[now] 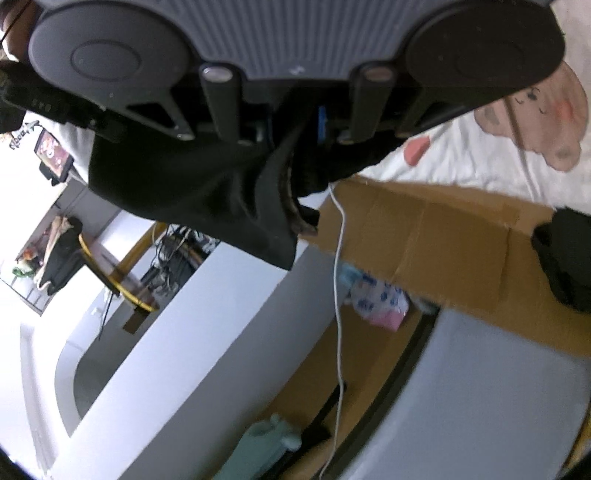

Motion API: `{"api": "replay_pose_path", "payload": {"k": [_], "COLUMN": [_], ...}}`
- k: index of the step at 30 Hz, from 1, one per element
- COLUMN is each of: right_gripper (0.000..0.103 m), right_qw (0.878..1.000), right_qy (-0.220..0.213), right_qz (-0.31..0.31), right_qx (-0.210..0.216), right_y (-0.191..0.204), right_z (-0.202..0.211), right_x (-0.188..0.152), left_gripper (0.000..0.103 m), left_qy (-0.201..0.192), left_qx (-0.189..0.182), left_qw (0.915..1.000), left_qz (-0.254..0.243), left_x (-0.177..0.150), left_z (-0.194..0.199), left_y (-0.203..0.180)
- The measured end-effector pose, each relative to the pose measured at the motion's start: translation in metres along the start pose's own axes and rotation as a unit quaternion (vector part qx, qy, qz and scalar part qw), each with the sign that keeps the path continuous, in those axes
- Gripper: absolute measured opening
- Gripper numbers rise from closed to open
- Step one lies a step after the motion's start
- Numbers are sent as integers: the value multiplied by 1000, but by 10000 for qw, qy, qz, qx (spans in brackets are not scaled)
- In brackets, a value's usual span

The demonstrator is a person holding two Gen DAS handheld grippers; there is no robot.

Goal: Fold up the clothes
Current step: 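Lift the folded black hoodie off the duvet with both grippers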

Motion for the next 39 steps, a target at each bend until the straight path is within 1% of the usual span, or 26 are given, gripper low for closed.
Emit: {"api": "replay_pose_path", "payload": {"k": [7,11,12,16,19,21,23,30,32,35,39], "right_gripper": [10,9,9,9,9,9,9,9,9,9,9], "right_qw": [9987,9972,9966,9946,9923,9897,9886,9883,9875,9864,9853], "right_qy": [-3,55,76,242,501,589,578,311,294,304,346], "right_qz": [411,649,717,915,1009,1182,1291,1371,1428,1505,1599], "right_qx": [291,379,393,418,517,545,519,594,603,584,498], "right_y": [36,52,57,70,80,85,87,81,77,69,52], "right_z": [15,27,30,41,44,46,49,57,60,62,66], "right_x": [32,53,58,78,98,109,115,132,136,141,145], "left_gripper": [21,21,21,21,21,21,21,21,21,21,21], "left_qy": [-413,-706,-730,-841,-950,-952,-981,-1177,-1243,-1237,-1221], "left_qx": [6,-132,-143,-242,-274,-270,-277,-298,-283,-314,-320], "left_qw": [9991,9974,9972,9962,9951,9951,9947,9924,9914,9914,9916], "left_qz": [36,34,23,5,-3,-55,-153,-208,-289,-294,-298], "left_x": [21,39,39,45,51,52,55,62,63,63,57], "left_z": [41,71,73,88,102,101,103,107,102,98,80], "left_y": [-17,-32,-34,-45,-53,-56,-64,-81,-90,-100,-115]}}
Point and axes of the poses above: each gripper's, at about its wrist camera, not at the fingertips, and z roughly against the way its jaws point, y to its left, x to its top, the point moved 9 cm from there along -z, roughly the way its jaws point, and after that the axes turned 14 degrees about x, right-handed, at the moved point
